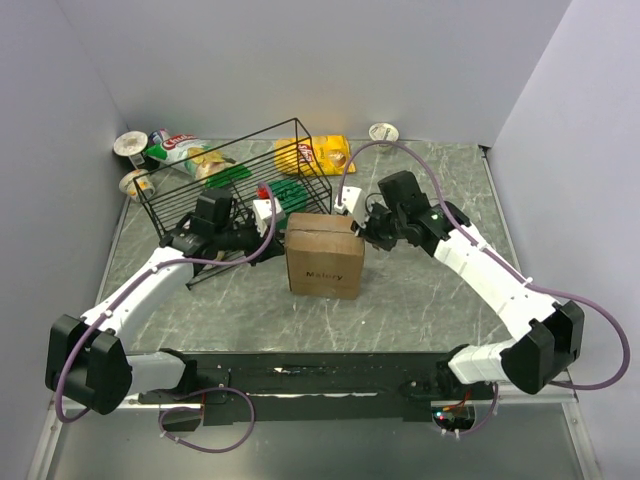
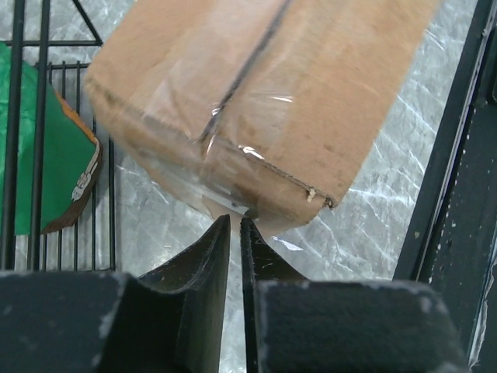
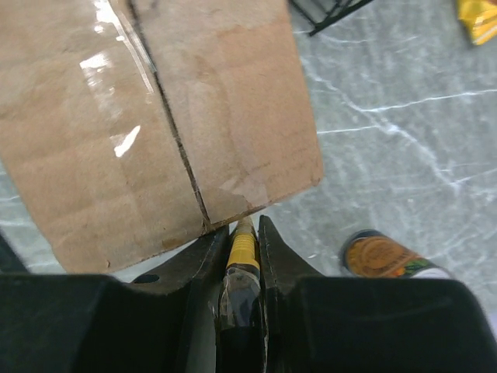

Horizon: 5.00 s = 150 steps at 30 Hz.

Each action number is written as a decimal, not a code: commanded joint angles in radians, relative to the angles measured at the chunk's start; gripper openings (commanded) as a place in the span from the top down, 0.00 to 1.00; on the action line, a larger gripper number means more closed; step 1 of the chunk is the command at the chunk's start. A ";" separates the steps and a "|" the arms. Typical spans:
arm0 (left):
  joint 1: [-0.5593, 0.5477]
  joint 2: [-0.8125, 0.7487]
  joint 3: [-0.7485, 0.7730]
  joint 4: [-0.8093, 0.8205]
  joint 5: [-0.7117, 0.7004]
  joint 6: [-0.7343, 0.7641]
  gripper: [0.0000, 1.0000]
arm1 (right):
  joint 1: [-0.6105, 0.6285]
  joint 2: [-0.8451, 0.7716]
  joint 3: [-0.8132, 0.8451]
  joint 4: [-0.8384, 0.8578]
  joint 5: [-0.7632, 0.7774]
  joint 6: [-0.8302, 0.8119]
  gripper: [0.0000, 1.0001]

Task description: Unpack the express box

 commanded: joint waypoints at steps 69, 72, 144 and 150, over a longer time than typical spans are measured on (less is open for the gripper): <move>0.010 0.457 0.416 0.144 0.203 -0.469 0.34 | 0.074 0.227 0.424 0.312 -0.762 0.174 1.00; 0.010 0.463 0.407 0.143 0.205 -0.466 0.35 | 0.079 0.241 0.427 0.289 -0.754 0.127 1.00; 0.020 0.493 0.404 0.152 0.305 -0.438 0.69 | 0.008 0.325 0.441 0.117 -0.716 -0.028 1.00; 0.020 0.489 0.396 0.147 0.334 -0.427 0.89 | -0.004 0.288 0.381 0.137 -0.713 0.005 1.00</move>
